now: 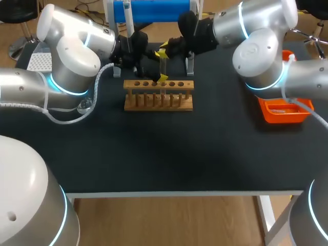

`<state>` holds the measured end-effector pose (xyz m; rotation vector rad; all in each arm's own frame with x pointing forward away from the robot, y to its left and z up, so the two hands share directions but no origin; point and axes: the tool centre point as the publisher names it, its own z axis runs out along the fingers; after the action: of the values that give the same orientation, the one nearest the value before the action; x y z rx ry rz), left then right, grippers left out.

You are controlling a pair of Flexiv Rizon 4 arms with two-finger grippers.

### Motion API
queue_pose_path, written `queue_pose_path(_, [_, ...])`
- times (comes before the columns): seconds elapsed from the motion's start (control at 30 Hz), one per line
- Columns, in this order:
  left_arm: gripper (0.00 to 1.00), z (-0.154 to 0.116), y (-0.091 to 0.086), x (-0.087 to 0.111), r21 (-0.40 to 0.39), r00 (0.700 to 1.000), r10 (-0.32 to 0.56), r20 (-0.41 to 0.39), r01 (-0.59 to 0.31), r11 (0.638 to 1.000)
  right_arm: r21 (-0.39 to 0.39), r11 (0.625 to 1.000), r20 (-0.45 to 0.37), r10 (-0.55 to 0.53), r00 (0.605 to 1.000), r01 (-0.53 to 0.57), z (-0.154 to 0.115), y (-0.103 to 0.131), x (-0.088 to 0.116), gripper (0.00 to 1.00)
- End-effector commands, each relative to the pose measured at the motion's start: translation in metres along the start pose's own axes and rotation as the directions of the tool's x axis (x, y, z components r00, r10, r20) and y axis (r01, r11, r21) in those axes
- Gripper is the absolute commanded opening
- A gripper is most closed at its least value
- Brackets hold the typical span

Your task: Invert the test tube, pick up the pipette, mount the tip to pipette, aspirate from beaker and dispense into the tube, eject the tip, return the pipette, and cap with the stopper.

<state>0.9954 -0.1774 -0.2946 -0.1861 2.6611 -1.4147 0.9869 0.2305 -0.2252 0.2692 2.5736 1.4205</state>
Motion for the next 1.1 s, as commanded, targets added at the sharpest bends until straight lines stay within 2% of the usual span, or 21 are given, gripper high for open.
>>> queue_pose_path(0.03, [1.0,0.0,0.0,0.0,-0.002,1.0,-0.001,-0.003,0.001,1.0,-0.003,1.0,0.0,-0.002,1.0,0.002,0.0,0.002,-0.001,0.0])
queue_pose_path(0.97, [1.0,0.0,0.0,0.0,-0.002,1.0,-0.001,-0.003,0.001,1.0,0.057,0.998,-0.005,0.005,1.0,-0.004,0.008,-0.02,0.003,0.0])
queue_pose_path(1.0, [1.0,0.0,0.0,0.0,-0.002,1.0,-0.001,-0.003,0.001,1.0,0.061,0.998,-0.003,0.006,1.0,-0.006,0.008,-0.02,0.003,0.12])
queue_pose_path(1.03, [1.0,0.0,0.0,0.0,-0.002,1.0,-0.001,-0.003,0.001,1.0,0.062,0.998,-0.001,0.01,1.0,-0.01,0.008,-0.021,0.003,0.42])
queue_pose_path(1.07, [1.0,0.0,0.0,0.0,-0.002,1.0,-0.001,-0.003,0.001,1.0,0.056,0.998,0.0,0.016,1.0,-0.016,0.008,-0.021,0.003,1.0])
queue_pose_path(1.1, [1.0,0.0,0.0,0.0,-0.002,1.0,-0.001,-0.003,0.001,1.0,0.051,0.999,0.001,0.018,1.0,-0.018,0.007,-0.02,0.003,1.0])
